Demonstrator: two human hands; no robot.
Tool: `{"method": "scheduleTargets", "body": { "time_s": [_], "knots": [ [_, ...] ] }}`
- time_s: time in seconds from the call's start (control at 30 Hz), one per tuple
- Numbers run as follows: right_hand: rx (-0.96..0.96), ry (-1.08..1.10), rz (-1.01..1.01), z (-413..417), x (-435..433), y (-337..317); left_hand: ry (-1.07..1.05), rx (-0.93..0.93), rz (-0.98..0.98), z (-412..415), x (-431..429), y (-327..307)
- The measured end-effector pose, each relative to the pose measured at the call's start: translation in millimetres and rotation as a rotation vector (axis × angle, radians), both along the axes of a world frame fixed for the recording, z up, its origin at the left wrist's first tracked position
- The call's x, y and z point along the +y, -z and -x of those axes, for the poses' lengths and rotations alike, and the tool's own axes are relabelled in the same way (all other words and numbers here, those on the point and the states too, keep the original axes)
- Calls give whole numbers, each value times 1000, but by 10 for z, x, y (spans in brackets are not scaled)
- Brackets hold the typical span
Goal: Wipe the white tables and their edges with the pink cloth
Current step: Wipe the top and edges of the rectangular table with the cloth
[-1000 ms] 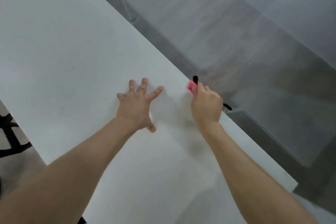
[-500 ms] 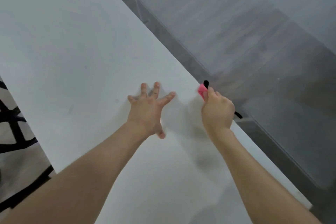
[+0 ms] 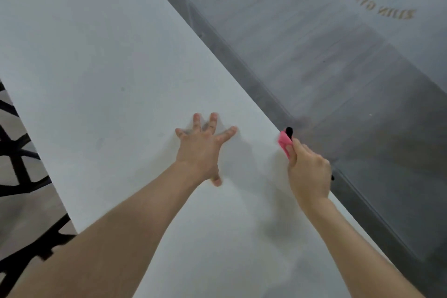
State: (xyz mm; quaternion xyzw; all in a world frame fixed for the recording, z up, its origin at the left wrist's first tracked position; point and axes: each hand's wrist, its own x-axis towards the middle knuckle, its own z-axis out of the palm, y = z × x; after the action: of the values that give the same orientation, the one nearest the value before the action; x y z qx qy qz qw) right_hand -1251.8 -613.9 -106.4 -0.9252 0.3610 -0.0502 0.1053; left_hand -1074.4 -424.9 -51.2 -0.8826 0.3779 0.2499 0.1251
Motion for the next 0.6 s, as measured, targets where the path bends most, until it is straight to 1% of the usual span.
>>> {"method": "scheduleTargets", "body": {
  "time_s": [0.03,0.1,0.23,0.3,0.37,0.4,0.47,0.53,0.6],
  "knots": [
    [26,19,-10,49,6,25,-2,7,0,6,-4,-8],
    [51,48,-13,-223,42,77,-2,6,8,10,-2,0],
    [45,-61,28,-1621,168,140,2,-10,28,11,14,50],
    [89,-102,-32,-2314,266,9,5,-20,48,4,34,55],
    [111,-120,-87,-2569,318,-51,26,-26,58,-9,59,45],
    [128,-129,-90,-2493,293,-63,41,-20,61,-15,61,18],
    [138,-155,-30,-2057,175,8,63,5,72,-31,85,-65],
    [74,-137,37,-1496,65,109,79,40,97,-199,111,-178],
    [20,-129,-4,-996,27,96,35,26,128,-514,161,-277]
  ]
}}
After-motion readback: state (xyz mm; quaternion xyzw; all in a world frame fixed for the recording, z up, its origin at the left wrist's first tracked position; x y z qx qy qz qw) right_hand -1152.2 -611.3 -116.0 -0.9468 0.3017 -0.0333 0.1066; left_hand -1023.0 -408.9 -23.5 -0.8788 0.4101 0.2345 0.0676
